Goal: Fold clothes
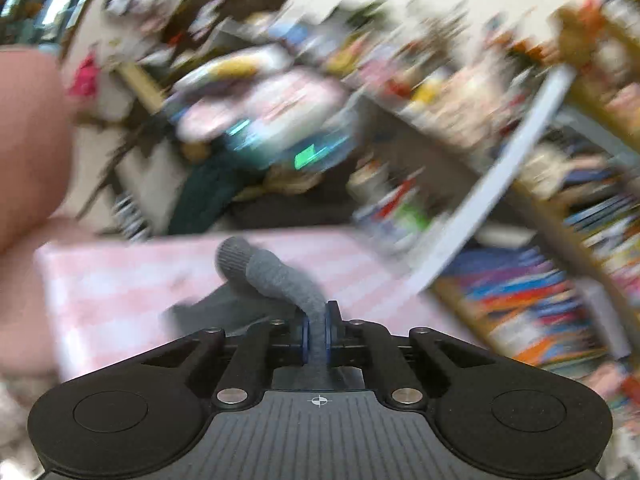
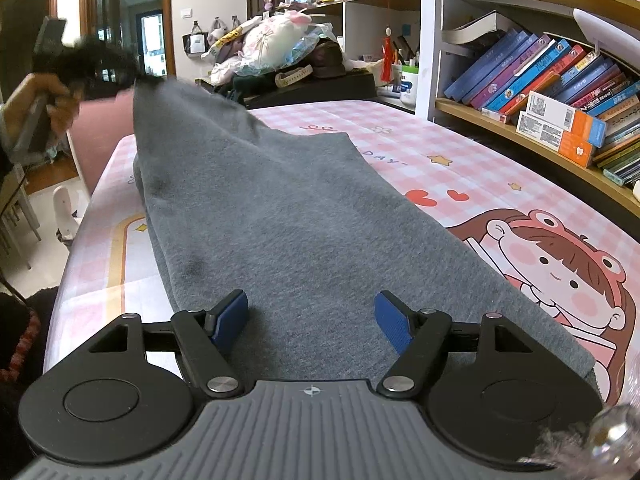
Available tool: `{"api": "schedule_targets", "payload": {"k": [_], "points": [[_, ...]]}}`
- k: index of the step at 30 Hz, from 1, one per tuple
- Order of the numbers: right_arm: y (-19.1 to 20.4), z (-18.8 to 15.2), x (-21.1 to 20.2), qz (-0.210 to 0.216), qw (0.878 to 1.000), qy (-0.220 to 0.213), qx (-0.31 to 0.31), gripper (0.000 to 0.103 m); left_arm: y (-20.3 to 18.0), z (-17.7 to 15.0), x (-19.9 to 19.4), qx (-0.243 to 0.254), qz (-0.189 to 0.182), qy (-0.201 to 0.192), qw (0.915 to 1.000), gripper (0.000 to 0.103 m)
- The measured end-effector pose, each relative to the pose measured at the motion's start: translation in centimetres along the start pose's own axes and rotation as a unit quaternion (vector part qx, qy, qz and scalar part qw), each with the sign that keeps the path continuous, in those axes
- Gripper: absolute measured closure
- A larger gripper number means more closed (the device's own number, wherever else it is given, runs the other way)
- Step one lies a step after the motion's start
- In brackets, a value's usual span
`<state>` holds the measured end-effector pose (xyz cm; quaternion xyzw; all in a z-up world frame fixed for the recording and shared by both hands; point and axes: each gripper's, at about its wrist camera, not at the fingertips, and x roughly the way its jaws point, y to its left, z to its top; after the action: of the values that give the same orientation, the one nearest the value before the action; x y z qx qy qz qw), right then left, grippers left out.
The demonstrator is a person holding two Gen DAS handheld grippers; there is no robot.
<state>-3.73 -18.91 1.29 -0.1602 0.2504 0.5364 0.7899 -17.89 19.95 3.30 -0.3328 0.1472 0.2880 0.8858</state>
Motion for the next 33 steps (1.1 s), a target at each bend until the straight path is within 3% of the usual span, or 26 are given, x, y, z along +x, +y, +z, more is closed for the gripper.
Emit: {"api": "schedule_targets", "payload": {"k": [3, 6, 8, 10, 19, 26, 33], "points": [[0.0, 0.0, 0.0, -0.003, 1.000, 0.000, -0.004, 0.033, 0.4, -0.4, 0.3, -0.004, 0.005, 0.009, 0.9999, 0.092], [0.0, 0.0, 0.1, -0.003, 1.000, 0.000, -0.004, 0.033, 0.8, -0.7, 0.6, -0.008, 0.011, 0.018, 0.9998, 0.074], [0.0, 0.0, 0.1, -0.004, 1.000, 0.001, -0.005, 0.033, 1.0, -1.0, 0.8, -0.010, 0.015, 0.024, 0.9996, 0.053], [0.0, 0.0, 0.1, -0.004, 1.000, 0.001, -0.005, 0.033, 1.3, -1.2, 0.9, -0.013, 0.018, 0.029, 0.9993, 0.047], [-0.1, 0.0, 0.1, -0.004, 1.000, 0.002, -0.002, 0.031, 1.8, -2.6, 2.7, -0.029, 0.031, 0.061, 0.9972, 0.048], [-0.5, 0.0, 0.2, -0.011, 1.000, 0.006, 0.014, 0.021, 0.9, -2.7, 3.8, -0.025, 0.027, 0.064, 0.9973, 0.051], [-2.8, 0.0, 0.3, -0.052, 0.998, 0.008, 0.037, 0.013, -0.9, -2.7, 5.9, -0.010, 0.014, 0.077, 0.9968, 0.050]]}}
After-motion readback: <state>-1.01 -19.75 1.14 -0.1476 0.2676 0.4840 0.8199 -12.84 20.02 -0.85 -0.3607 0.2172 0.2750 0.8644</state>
